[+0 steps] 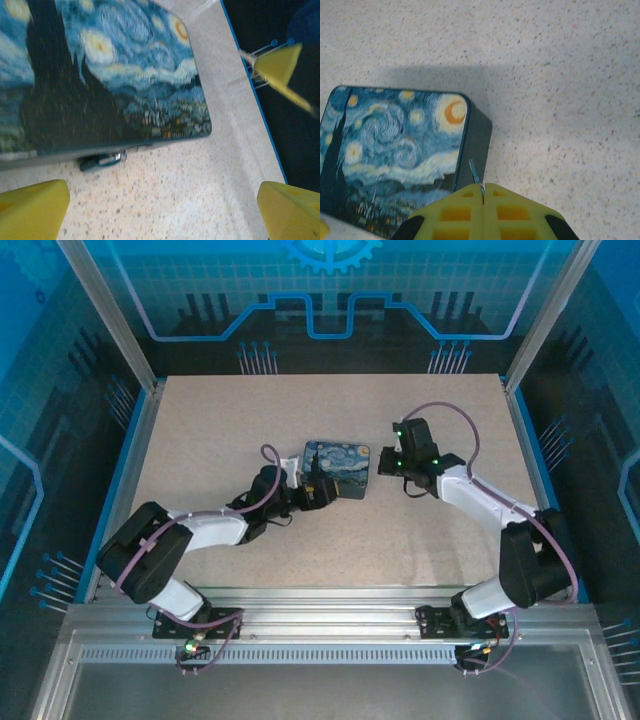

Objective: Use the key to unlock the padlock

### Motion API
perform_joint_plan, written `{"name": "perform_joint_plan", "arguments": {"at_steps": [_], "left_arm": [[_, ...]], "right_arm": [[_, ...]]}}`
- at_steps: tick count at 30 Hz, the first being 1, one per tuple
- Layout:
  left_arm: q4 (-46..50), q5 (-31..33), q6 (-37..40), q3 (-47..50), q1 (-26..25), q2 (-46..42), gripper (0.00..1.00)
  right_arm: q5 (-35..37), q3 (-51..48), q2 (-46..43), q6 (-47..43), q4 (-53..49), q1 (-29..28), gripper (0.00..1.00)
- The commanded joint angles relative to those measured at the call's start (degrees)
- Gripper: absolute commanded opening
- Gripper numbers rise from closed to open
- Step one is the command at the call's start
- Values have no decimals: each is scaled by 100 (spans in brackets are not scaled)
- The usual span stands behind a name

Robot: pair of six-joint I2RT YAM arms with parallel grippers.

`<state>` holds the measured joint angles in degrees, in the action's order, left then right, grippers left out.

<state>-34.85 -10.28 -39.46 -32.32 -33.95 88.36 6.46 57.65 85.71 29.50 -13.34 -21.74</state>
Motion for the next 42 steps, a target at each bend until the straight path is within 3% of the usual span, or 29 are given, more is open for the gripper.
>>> {"name": "perform_joint_plan", "arguments": {"at_steps": [1,8,22,28,35,42], "left_arm": [[-655,53,362,217,-199,182,98],[-1412,383,794,287,-506,642,98],[-1489,1058,1523,23,-733,1062,99],[-1491,1075,1651,-152,-799,1365,99],[-1505,1539,1929,-284,-949,1593,99],[-1486,1439,2151,-518,-1051,1796,99]], "right_arm": [[337,422,317,-190,-223,-20,0],[345,1678,1197,-601,-673,-34,0],[35,4003,3335,-919,-1550,-140,0],[13,4369,3715,-1038,-1737,-232,0],[-37,4518,3978,-1144,-1871,-390,0],[-94,4453,4063,-1162,-1876,-566,0]]}}
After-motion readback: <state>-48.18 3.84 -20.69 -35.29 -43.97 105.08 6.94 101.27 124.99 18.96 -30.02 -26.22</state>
